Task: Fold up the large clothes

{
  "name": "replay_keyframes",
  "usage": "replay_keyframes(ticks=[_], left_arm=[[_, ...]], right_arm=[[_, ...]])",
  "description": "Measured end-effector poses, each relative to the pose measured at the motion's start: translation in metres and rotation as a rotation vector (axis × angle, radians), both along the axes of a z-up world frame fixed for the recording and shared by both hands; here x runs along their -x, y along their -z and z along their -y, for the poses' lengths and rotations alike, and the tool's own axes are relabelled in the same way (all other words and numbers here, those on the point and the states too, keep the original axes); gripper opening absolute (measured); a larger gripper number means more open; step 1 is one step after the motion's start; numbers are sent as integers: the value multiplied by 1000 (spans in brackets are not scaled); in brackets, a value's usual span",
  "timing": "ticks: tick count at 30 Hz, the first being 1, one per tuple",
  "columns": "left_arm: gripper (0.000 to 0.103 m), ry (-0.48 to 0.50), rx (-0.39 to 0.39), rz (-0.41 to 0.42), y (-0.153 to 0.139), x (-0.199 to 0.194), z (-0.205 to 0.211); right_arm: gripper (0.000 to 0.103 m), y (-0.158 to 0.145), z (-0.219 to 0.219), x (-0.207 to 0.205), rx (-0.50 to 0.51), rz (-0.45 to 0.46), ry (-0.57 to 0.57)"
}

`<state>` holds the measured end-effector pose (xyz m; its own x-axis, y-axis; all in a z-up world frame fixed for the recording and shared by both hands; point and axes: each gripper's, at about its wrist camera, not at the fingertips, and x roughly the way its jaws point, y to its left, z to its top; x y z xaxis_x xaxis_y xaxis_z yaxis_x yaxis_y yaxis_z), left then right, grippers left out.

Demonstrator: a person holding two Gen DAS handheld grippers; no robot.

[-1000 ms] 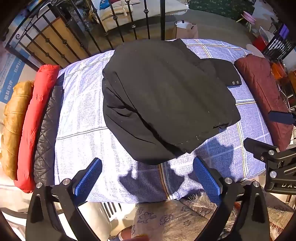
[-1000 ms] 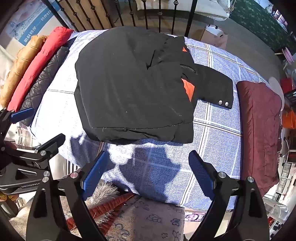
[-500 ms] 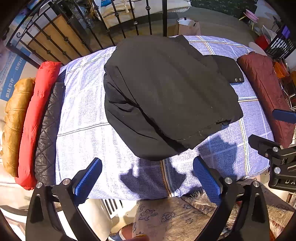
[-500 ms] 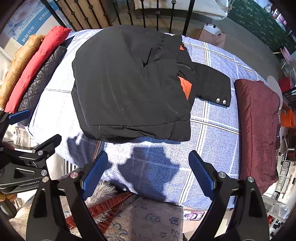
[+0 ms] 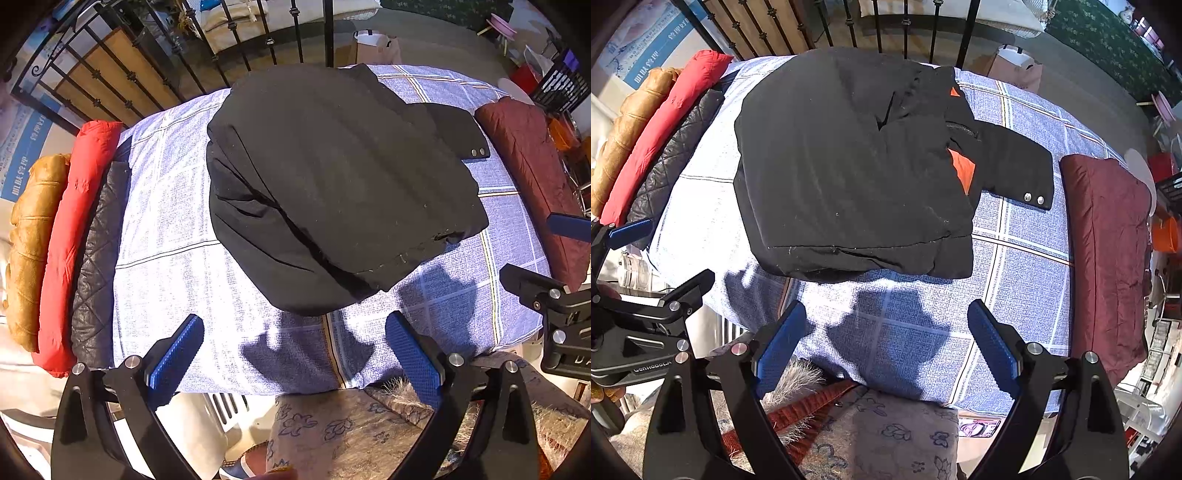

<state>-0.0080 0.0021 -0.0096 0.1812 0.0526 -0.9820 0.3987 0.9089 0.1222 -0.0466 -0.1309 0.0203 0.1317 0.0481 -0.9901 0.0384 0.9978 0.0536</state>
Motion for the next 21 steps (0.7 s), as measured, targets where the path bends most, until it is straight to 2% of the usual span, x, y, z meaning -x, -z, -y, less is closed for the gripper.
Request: replay_keyframes(ticks=[21], left_arm=[[97,7,-9,-9,5,-1,1]], right_arm=[[88,4,0,-2,-9,-15,1]])
